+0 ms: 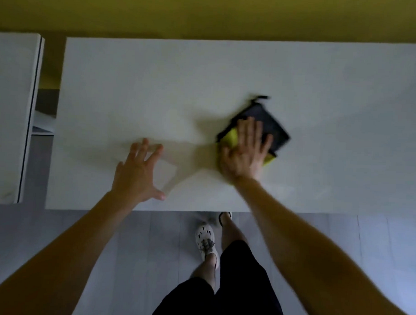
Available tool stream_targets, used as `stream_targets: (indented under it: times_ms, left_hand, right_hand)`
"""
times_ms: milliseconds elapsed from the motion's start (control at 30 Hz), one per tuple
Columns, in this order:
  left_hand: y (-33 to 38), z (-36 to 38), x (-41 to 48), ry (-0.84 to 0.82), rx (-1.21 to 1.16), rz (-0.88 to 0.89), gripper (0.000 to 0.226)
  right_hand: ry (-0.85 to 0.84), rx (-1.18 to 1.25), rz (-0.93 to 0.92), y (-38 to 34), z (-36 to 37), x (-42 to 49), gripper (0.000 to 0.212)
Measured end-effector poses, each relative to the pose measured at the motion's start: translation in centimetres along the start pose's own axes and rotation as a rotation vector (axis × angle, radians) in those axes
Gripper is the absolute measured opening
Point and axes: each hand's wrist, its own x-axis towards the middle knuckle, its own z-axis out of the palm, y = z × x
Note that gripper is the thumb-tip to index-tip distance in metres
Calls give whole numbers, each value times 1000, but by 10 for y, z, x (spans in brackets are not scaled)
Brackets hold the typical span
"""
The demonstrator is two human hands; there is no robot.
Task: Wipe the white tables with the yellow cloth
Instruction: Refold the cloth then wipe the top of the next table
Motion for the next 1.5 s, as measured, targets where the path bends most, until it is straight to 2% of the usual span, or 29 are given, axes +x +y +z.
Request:
stream_targets:
  times_ms: [67, 133, 233, 333, 400, 467, 533, 567, 633, 733, 800, 867, 967, 1067, 1167, 1267, 1300, 1400, 1500]
  left_hand:
    - [4, 1, -1, 41, 12, 4, 159]
    - [7, 1, -2, 74, 19, 4, 160]
    - [6, -2, -2, 61, 12, -9, 159]
    - [5, -3, -4, 55, 10, -9, 160]
    - [7, -4, -5, 57, 18, -11, 160]
    - [6, -3, -4, 65, 36, -2, 160]
    - [0, -2, -3, 49, 68, 38, 159]
    - [-5, -1, -4, 42, 61, 66, 158]
    - [-18, 8, -14, 66, -6, 107, 148]
    - [-46, 35, -37, 238, -61, 86, 119]
    - [-63, 52, -49, 258, -59, 9, 118]
    - [-73, 58, -54, 235, -38, -24, 119]
    - [-74, 58, -54, 212, -19, -28, 120]
    - [-71, 54, -55, 185, -4, -33, 121]
    - [-70, 52, -56, 182, 35, -35, 120]
    - [-72, 52, -55, 191, 47, -39, 120]
    - [-72, 52, -54, 188, 48, -32, 120]
    - [-73, 52, -55, 201, -3, -12, 122]
    - [-88, 47, -53, 165, -25, 48, 117]
  right_hand:
    - [-103, -25, -242, -66, 17, -37, 83]
    - [-196, -34, -380, -99, 18, -57, 80]
    - [-194, -6, -477, -58, 14, -48, 75]
    - [-36, 64, -239, 44, -4, -39, 76]
    - [-26, 8, -66, 96, -21, -37, 79]
    - [-30, -40, 81, 105, -25, -38, 80]
    - [-1, -34, 172, 64, -17, -46, 84]
    - [7, -12, 138, 33, -9, -53, 85]
    - [-45, 10, -104, -41, 11, -76, 81]
    - [-181, 1, -461, -126, 29, -102, 75]
    - [-197, 25, -558, -130, 34, -105, 74]
    - [-156, 87, -595, -94, 36, -98, 73]
    - [-49, 86, -413, -5, 17, -81, 71]
    - [-52, -10, -169, 54, -5, -77, 73]
    - [-37, -67, -42, 52, -4, -85, 74]
    - [-44, -56, 17, 1, 7, -101, 80]
    - [-55, -41, -53, -27, 14, -112, 81]
    - [-167, -20, -456, -125, 34, -148, 75]
    - [-256, -48, -659, -152, 43, -147, 74]
